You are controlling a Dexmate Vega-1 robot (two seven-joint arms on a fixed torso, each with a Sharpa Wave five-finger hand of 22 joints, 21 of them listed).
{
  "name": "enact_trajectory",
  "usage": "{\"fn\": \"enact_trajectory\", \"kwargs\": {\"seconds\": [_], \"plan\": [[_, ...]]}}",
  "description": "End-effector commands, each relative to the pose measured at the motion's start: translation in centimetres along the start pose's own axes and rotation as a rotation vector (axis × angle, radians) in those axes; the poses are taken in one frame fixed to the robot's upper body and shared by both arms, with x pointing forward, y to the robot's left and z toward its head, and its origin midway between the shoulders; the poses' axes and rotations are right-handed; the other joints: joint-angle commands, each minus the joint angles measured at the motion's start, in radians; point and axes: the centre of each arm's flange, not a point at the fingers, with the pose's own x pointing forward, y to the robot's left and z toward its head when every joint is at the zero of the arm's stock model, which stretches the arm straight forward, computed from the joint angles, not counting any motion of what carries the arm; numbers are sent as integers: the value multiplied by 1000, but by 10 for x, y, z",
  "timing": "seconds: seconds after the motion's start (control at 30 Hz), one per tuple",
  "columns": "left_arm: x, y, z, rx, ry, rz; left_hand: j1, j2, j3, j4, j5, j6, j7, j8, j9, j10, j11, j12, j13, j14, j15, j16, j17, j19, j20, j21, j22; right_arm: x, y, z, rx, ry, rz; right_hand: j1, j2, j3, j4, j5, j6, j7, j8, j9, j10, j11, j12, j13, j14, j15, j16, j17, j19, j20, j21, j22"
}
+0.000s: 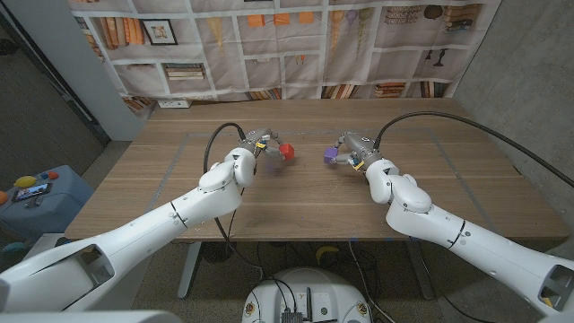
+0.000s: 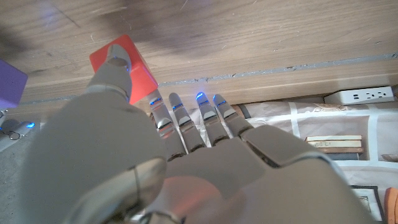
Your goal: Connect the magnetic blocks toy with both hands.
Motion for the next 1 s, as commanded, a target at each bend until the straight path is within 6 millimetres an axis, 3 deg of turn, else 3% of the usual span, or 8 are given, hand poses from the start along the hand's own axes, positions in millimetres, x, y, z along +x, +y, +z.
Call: {"fn": "enact_trajectory", "kwargs": {"seconds": [0.03, 1.0], "plan": [[4, -7, 9, -21, -38, 35, -16, 24, 0, -1, 9, 95, -34, 6, 21, -8, 5, -1, 4, -9, -82, -7, 0, -4, 2, 0, 2, -6, -14, 10, -96, 49, -19, 15, 1, -4, 1, 6, 52, -44, 37, 17, 13, 0, -3, 2, 11, 0, 3, 4, 3, 10, -2, 5], [-5, -25, 30, -98, -53, 149, -17, 30, 2, 1, 10, 117, -22, 13, 22, -6, -1, 10, -2, -6, -98, 1, -3, 2, -5, 7, 2, 4, -25, 30, -181, 108, 8, 15, 7, -18, 5, 6, 50, -49, 40, 14, 13, -1, -12, 0, 5, 5, 2, 8, -8, 20, -8, 5]]}}
